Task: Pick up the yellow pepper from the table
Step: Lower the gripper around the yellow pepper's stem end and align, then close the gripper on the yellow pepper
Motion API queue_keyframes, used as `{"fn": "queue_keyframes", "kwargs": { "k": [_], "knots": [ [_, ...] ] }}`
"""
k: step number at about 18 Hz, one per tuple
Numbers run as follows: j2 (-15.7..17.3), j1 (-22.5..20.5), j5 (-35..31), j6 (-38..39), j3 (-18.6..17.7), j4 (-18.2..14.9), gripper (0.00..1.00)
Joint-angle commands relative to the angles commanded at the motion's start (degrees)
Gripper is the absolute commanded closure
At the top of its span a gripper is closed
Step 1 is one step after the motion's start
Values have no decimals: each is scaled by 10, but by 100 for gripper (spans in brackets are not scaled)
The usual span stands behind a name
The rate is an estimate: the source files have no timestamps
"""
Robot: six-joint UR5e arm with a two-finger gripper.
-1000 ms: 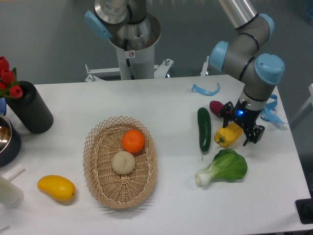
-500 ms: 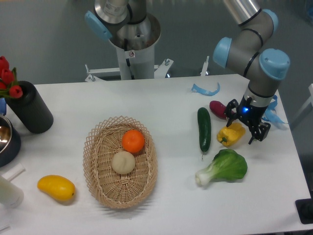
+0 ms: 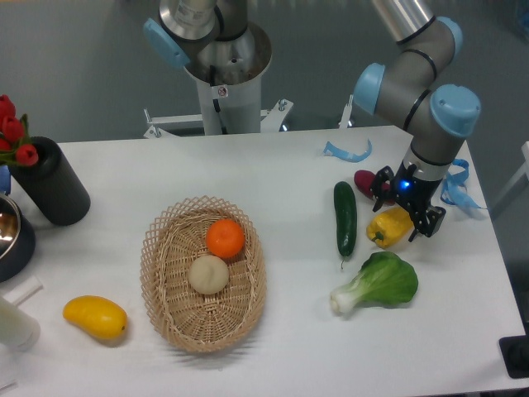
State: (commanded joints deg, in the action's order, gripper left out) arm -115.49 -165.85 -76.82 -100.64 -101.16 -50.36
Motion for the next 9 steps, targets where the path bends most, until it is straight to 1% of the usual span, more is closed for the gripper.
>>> {"fn": "queue_keyframes", "kwargs": {
  "k": [9],
  "knots": [
    [-5,2,-1,-4,-2,4,0]
  ]
}}
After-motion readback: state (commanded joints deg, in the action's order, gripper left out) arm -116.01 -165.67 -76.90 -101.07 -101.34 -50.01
